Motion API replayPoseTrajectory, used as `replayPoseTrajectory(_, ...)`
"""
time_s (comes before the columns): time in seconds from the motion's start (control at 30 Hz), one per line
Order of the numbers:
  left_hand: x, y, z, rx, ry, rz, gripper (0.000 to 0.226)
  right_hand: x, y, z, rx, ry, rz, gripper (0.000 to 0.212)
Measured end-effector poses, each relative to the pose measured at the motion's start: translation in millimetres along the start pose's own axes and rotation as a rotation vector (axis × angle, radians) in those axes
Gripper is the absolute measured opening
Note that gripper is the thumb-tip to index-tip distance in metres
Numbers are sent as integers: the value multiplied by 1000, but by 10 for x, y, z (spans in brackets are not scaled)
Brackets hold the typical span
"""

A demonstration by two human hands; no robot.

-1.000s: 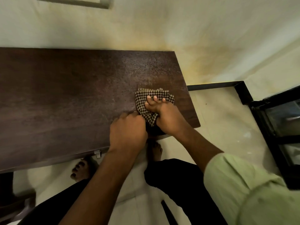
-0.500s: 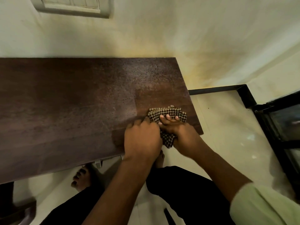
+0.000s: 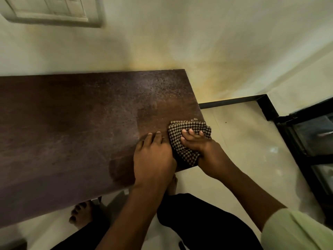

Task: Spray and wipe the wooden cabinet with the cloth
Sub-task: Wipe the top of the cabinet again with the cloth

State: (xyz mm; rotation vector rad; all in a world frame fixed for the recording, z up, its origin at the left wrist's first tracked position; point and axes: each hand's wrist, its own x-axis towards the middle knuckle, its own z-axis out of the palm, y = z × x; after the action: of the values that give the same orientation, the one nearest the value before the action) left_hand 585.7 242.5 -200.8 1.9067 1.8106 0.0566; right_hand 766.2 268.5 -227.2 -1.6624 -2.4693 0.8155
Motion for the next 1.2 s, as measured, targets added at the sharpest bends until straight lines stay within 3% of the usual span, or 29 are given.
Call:
replayPoseTrajectory(0.33, -26, 37, 12, 35, 10, -22, 51, 1301, 52, -390, -134, 70, 115, 61)
replayPoseTrajectory(0.43, -23, 32, -28, 14, 5, -34, 52, 1041, 34, -311, -137, 71, 75, 70)
replayPoseTrajectory(0.63, -40, 12, -65, -7, -8, -24, 55, 232, 53, -200, -71, -34, 97, 64)
replayPoseTrajectory(0.77, -63, -16, -48, 11, -34, 0, 57, 422, -1, -193, -15, 106, 159, 54)
replayPoseTrajectory(0.93, -86, -67, -39, 28, -65, 36, 61, 1263, 95, -442, -59, 140, 186, 50)
replayPoseTrajectory(1.1, -11, -54, -76, -14, -68, 32, 55, 1972, -70, -469, -86, 261, 338, 43)
replayPoseTrajectory(1.2, 17, 13, -127, -6, -78, -7, 57, 2045, -386, -233, -115, 212, 145, 49)
